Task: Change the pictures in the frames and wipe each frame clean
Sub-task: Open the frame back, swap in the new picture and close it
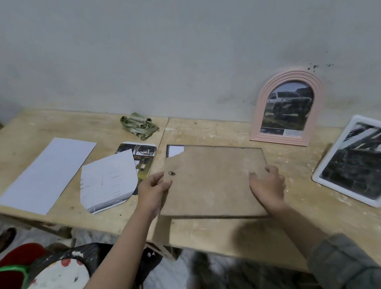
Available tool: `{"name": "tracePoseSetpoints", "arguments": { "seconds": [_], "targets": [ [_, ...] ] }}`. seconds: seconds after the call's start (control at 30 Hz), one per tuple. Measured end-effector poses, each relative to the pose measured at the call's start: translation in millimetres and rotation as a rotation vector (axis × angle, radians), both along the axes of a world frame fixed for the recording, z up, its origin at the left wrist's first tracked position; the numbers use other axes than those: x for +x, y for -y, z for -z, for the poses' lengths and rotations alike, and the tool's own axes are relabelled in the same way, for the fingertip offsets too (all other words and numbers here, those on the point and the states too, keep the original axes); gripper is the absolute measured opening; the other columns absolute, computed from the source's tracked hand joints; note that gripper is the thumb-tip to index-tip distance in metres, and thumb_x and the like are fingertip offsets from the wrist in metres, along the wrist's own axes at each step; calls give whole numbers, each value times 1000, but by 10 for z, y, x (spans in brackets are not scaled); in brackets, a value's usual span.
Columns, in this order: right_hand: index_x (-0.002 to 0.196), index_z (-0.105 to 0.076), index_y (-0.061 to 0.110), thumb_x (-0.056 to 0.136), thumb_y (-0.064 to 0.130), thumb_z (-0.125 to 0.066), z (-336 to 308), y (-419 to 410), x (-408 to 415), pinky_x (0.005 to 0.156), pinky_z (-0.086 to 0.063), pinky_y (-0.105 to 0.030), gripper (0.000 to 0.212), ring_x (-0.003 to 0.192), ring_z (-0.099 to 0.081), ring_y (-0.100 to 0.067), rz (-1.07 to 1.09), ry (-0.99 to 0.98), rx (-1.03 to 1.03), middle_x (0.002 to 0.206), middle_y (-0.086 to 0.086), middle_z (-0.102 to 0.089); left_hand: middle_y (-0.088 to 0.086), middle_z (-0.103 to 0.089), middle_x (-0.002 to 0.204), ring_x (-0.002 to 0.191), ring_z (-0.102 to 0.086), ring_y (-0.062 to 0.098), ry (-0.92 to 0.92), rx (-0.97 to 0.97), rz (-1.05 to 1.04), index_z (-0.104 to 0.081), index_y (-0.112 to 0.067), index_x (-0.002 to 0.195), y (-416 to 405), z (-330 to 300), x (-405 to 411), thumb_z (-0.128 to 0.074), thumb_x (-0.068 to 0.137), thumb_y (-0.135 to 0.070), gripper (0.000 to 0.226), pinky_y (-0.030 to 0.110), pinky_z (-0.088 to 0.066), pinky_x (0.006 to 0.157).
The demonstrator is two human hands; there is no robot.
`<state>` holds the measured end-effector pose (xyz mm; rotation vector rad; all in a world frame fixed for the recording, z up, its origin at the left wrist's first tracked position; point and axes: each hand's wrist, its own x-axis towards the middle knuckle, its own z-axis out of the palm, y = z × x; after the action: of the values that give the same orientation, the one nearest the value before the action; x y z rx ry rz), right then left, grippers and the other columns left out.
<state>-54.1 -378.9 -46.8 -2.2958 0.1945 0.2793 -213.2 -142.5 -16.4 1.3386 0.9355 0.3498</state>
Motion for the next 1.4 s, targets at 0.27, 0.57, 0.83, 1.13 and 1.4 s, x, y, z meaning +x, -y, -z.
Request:
{"name": "tracePoseSetpoints", "arguments": {
  "seconds": [0.27, 0.57, 0.83, 1.13, 1.4],
  "targets": [
    [125, -45, 22, 77, 47, -56, -355, -181, 193, 100, -39, -50, 55, 116, -45, -38, 21, 56, 51, 127, -14, -50, 12, -70, 88, 74, -65, 21, 117, -59, -84, -62, 5, 114, 107, -568, 98, -53, 89, 6, 27, 41, -53, 85],
    [130, -41, 17, 82, 40, -55, -544, -88, 119, 100, -36, -53, 55, 120, -36, -38, 11, 63, 26, 131, -16, -41, -3, -64, 69, 70, -56, 15, -39, 361, -112, -69, -13, 85, 272, -679, 104, -59, 83, -7, 12, 30, -46, 74],
    [125, -47, 15, 84, 36, -57, -680, 169, 282, 96, -36, -45, 47, 121, -35, -39, 19, 74, 34, 130, -18, -42, -10, -66, 72, 64, -54, 7, -30, 20, 433, -48, -42, 130, 324, -648, -103, -44, 91, 13, 67, 19, -47, 58],
    [130, -42, 14, 86, 34, -57, -769, 213, 290, 93, -37, -43, 50, 121, -33, -38, -50, 145, 57, 132, -18, -38, 14, -63, 81, 75, -57, 24, -127, 348, 202, -62, -16, 83, 531, -660, -15, -49, 82, 10, 29, 30, -45, 64],
    [131, -45, 19, 83, 34, -57, -773, 240, 481, 98, -35, -43, 51, 123, -34, -37, -28, 99, 145, 134, -15, -41, -8, -63, 63, 50, -58, 6, 62, 167, 384, -52, -8, 105, 706, -1055, -87, -59, 86, 10, 27, 19, -45, 45]
  ]
}}
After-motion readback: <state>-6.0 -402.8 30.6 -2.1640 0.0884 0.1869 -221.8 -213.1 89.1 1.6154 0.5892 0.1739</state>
